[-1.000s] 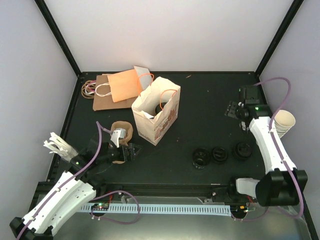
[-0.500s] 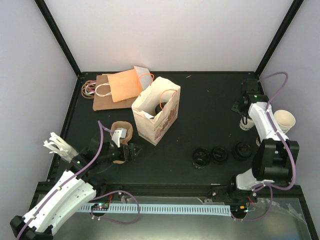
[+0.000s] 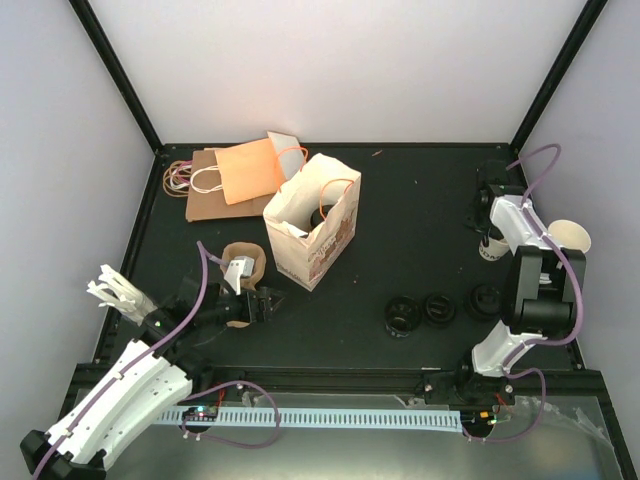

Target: Pack the takeout coffee

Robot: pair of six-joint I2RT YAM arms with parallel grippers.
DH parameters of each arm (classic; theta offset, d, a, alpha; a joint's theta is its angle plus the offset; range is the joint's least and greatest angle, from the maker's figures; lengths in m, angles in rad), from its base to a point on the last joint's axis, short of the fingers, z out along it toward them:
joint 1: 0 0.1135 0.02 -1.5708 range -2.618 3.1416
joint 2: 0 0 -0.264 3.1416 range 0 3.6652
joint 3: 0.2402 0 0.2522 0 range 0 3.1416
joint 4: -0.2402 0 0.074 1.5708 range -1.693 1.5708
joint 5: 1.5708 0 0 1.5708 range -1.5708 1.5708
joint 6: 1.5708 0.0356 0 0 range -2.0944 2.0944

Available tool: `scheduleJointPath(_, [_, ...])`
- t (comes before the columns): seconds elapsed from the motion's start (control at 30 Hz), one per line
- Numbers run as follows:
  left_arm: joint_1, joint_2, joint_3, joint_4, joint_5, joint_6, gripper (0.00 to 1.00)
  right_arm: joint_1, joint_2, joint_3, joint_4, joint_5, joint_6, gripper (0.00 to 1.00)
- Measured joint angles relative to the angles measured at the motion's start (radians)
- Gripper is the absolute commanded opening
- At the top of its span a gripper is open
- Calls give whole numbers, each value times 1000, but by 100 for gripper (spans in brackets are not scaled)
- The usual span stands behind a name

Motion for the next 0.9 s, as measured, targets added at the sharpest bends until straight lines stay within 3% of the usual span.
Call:
scheduleJointPath(0.27, [0, 0, 0, 0, 0, 0, 99, -3, 25, 1, 11, -26, -8, 35])
scheduleJointPath(0.57, [0, 0, 0, 1, 0, 0, 99, -3, 25, 1, 24, -64, -21, 15])
scheduleJointPath(0.9, [0, 0, 0, 4, 2, 0, 99, 71, -18, -1, 21, -83, -32, 9])
